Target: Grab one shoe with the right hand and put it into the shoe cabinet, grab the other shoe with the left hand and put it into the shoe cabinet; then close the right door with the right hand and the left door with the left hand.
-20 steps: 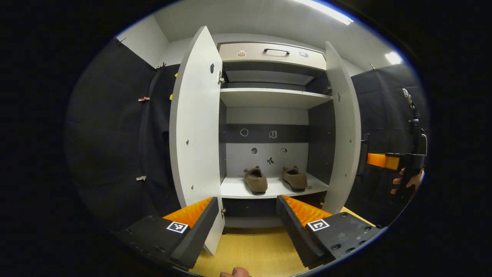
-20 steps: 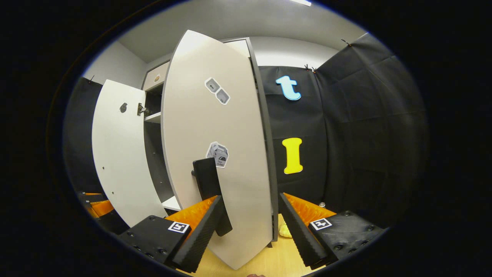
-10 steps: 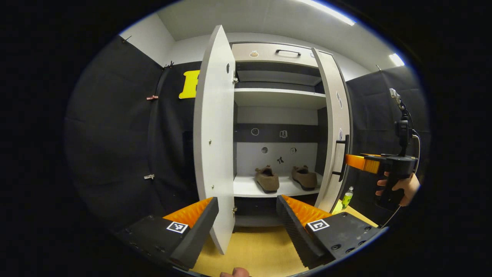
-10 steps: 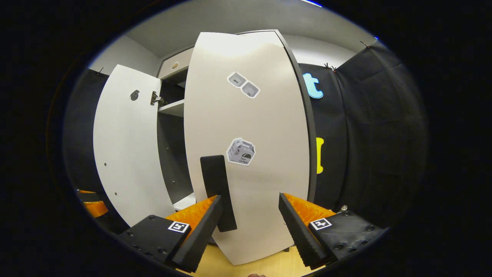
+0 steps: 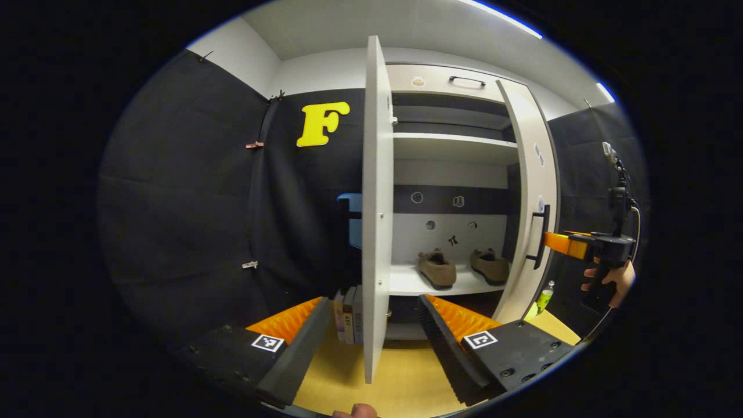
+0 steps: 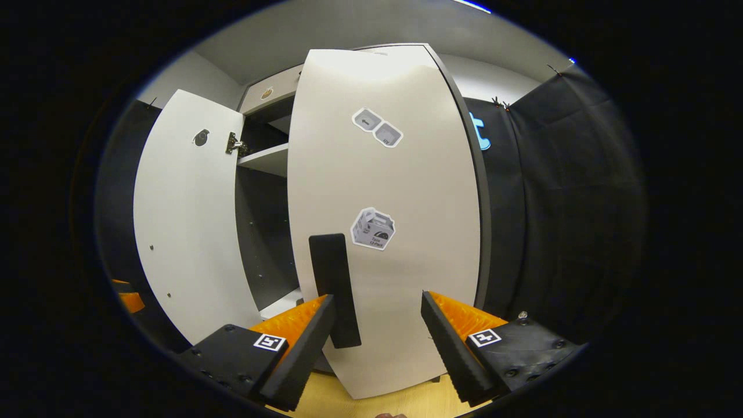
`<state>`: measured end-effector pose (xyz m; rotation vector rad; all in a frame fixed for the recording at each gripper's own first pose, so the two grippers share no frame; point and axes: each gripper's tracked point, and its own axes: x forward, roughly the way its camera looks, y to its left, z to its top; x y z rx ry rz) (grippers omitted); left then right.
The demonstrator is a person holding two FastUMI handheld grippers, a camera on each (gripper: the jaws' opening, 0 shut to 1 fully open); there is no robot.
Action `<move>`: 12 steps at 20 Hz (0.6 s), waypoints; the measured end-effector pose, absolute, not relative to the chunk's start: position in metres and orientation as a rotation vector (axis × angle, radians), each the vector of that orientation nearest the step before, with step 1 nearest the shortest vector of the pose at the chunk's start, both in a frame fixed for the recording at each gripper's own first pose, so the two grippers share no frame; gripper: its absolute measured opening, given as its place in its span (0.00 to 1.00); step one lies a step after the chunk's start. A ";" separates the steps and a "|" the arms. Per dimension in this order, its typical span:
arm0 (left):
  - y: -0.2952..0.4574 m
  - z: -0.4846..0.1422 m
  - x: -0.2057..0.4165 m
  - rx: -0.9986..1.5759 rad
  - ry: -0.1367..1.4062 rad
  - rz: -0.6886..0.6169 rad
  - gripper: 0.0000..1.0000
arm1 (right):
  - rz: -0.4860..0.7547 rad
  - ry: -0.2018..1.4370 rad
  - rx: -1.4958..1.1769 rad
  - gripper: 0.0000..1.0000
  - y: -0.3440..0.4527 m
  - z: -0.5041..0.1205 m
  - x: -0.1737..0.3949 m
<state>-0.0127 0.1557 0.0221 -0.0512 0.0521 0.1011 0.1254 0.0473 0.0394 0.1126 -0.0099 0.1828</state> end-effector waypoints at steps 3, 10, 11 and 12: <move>0.192 0.023 -0.008 -0.036 0.053 0.163 0.96 | 0.186 -0.010 0.106 0.98 0.049 0.039 0.117; 0.253 0.024 0.032 -0.021 0.050 0.227 0.97 | 0.192 -0.007 0.080 0.98 0.046 0.038 0.105; 0.256 0.024 0.041 -0.022 0.051 0.225 0.97 | 0.193 -0.004 0.077 0.98 0.045 0.038 0.103; 0.257 0.024 0.049 -0.018 0.051 0.222 0.97 | 0.192 -0.004 0.077 0.98 0.044 0.037 0.103</move>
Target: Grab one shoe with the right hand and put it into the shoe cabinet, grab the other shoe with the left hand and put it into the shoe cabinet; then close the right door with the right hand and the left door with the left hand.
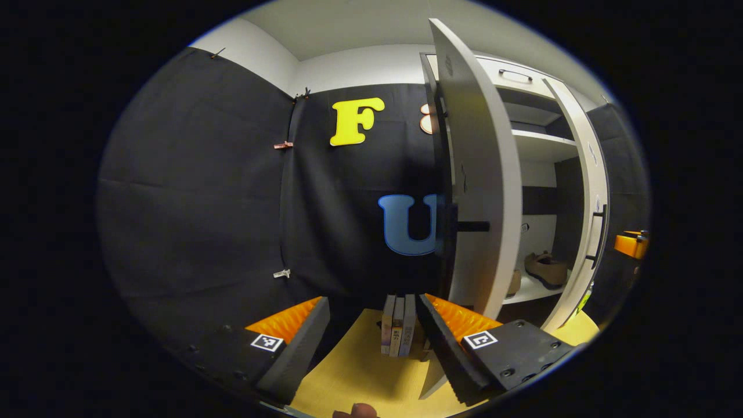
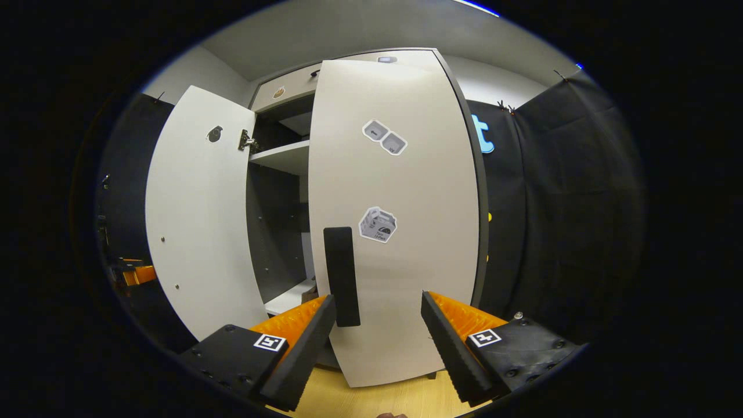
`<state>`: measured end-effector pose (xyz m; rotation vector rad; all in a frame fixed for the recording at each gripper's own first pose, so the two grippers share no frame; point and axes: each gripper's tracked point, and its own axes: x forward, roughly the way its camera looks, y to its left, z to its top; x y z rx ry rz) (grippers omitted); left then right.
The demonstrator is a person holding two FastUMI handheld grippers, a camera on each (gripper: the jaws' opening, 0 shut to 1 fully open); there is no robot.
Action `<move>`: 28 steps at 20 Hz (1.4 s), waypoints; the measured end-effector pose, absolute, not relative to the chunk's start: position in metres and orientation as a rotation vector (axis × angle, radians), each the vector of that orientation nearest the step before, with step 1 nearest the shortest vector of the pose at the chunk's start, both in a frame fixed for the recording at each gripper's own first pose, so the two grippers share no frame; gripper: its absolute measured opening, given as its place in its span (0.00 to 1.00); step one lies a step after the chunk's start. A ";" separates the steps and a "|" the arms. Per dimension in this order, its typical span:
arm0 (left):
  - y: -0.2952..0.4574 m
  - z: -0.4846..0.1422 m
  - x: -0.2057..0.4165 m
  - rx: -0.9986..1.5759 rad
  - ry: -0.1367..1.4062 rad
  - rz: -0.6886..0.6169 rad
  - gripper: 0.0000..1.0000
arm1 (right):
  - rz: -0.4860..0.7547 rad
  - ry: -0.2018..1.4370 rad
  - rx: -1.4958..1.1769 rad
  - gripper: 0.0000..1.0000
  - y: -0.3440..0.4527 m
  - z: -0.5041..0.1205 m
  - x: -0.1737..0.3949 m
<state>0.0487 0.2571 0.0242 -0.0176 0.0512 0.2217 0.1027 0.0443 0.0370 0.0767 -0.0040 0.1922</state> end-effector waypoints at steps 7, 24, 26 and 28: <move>0.234 0.023 0.061 -0.017 0.060 0.168 0.90 | 0.195 -0.005 0.067 0.98 0.037 0.038 0.099; 0.086 0.028 0.090 -0.065 0.069 -0.058 0.94 | 0.223 0.000 0.094 0.98 0.018 0.039 0.088; 0.069 0.031 0.098 -0.070 0.067 -0.084 0.95 | 0.228 0.004 0.099 0.98 0.019 0.038 0.086; 0.051 0.035 0.106 -0.075 0.059 -0.113 0.92 | 0.227 0.005 0.098 0.98 0.018 0.038 0.084</move>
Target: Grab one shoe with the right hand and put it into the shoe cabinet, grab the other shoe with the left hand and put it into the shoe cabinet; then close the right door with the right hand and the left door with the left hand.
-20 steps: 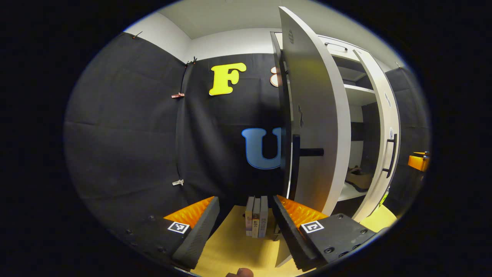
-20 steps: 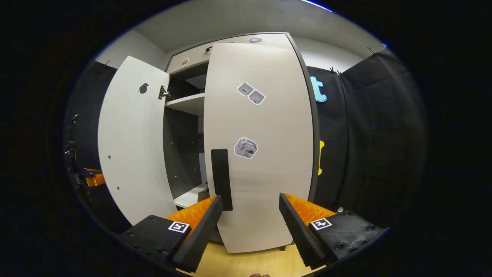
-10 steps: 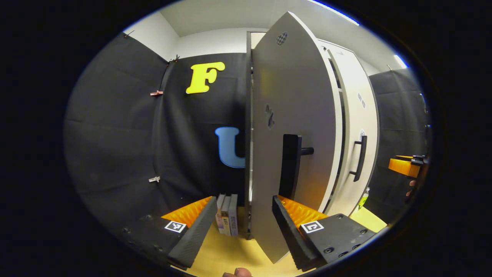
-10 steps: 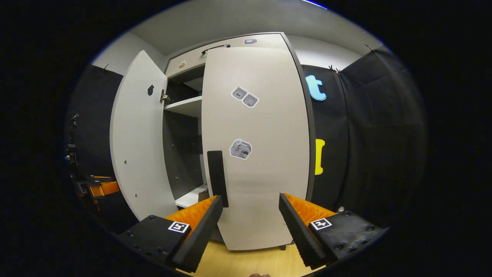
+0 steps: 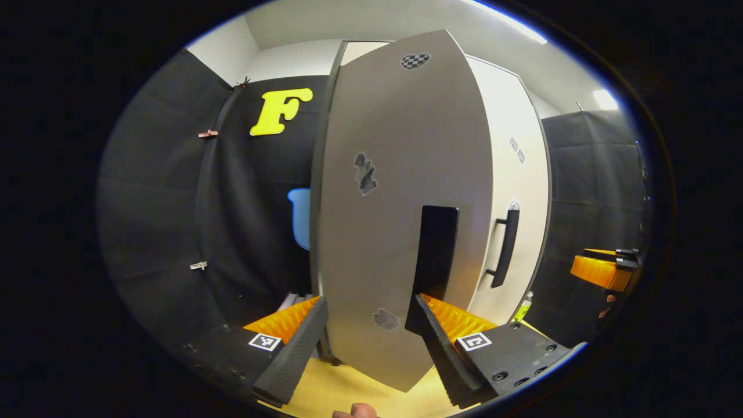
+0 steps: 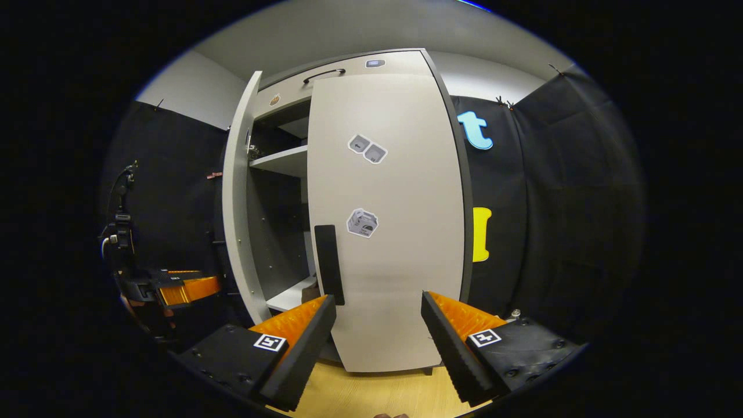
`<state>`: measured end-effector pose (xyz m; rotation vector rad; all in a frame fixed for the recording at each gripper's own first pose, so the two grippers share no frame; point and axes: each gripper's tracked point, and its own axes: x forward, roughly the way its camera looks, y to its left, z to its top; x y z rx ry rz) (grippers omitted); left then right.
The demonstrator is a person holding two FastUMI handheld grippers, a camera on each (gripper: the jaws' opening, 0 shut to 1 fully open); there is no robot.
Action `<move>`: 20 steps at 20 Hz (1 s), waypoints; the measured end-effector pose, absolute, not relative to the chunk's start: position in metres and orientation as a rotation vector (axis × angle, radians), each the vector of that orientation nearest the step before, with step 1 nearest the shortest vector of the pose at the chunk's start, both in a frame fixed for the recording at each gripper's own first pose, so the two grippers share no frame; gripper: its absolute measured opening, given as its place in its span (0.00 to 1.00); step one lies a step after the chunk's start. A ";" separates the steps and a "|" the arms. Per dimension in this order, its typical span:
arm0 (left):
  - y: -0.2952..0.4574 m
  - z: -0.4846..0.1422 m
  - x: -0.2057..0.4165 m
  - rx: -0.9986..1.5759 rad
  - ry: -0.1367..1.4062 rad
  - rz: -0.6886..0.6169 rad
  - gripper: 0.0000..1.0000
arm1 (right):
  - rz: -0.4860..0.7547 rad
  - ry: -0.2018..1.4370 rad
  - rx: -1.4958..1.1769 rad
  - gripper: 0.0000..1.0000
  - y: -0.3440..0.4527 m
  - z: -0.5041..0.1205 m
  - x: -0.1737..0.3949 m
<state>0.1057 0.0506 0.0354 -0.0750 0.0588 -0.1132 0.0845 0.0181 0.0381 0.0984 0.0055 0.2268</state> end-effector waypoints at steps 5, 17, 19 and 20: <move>0.024 0.036 0.121 -0.052 0.049 -0.116 0.92 | 0.218 0.005 0.092 0.98 0.012 0.038 0.081; 0.002 0.041 0.164 -0.068 0.042 -0.123 0.94 | 0.190 0.018 0.098 0.98 0.005 0.039 0.080; -0.001 0.042 0.170 -0.055 0.037 -0.122 0.94 | 0.187 0.021 0.101 0.98 0.004 0.039 0.079; -0.002 0.041 0.173 -0.049 0.036 -0.122 0.94 | 0.186 0.022 0.103 0.98 0.004 0.039 0.078</move>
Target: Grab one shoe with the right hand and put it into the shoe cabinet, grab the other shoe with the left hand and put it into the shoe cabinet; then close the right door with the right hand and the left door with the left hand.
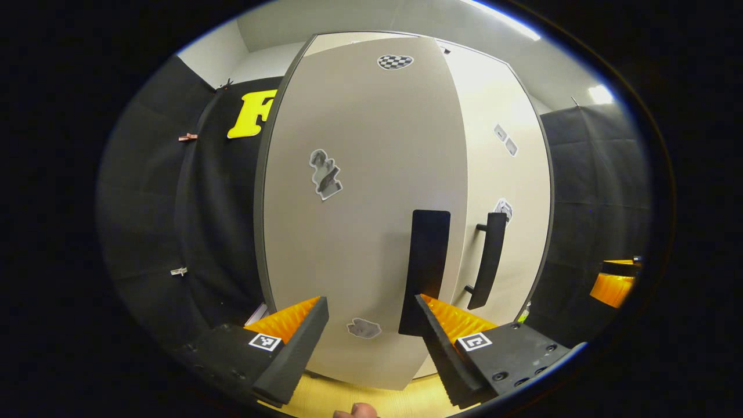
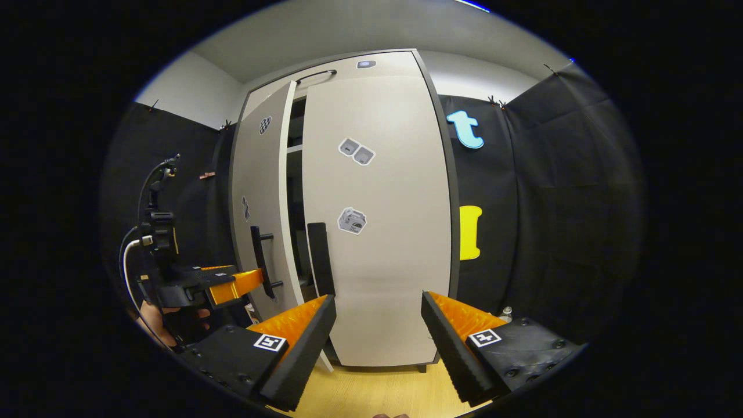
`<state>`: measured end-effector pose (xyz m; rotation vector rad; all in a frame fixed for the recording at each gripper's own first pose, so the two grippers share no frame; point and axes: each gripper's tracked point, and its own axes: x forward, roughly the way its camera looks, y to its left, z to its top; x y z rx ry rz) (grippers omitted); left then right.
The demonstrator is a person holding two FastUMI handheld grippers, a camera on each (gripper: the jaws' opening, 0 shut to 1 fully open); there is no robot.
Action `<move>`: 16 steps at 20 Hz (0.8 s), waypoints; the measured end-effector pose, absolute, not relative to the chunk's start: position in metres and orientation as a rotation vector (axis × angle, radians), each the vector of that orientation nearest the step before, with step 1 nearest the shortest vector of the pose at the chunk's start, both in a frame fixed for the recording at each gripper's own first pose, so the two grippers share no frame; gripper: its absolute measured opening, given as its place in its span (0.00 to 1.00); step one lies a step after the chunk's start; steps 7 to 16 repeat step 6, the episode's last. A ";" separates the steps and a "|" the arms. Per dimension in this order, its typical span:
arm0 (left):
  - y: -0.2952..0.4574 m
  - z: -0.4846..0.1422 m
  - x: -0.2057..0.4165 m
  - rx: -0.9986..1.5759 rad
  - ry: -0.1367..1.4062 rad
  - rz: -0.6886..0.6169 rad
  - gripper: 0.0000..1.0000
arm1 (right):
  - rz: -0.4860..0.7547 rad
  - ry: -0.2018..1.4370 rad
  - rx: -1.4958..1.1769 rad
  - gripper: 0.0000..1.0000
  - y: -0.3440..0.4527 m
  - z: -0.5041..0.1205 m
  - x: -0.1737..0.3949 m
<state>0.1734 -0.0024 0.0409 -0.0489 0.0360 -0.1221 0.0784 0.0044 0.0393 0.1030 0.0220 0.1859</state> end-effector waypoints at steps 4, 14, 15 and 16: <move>-0.010 0.042 0.182 -0.033 0.030 -0.119 0.94 | 0.180 0.021 0.100 0.98 0.004 0.041 0.076; -0.011 0.042 0.184 -0.036 0.026 -0.111 0.94 | 0.176 0.025 0.099 0.98 0.004 0.041 0.074; -0.011 0.042 0.184 -0.036 0.026 -0.111 0.94 | 0.176 0.025 0.099 0.98 0.004 0.041 0.074; -0.011 0.042 0.184 -0.036 0.026 -0.111 0.94 | 0.176 0.025 0.099 0.98 0.004 0.041 0.074</move>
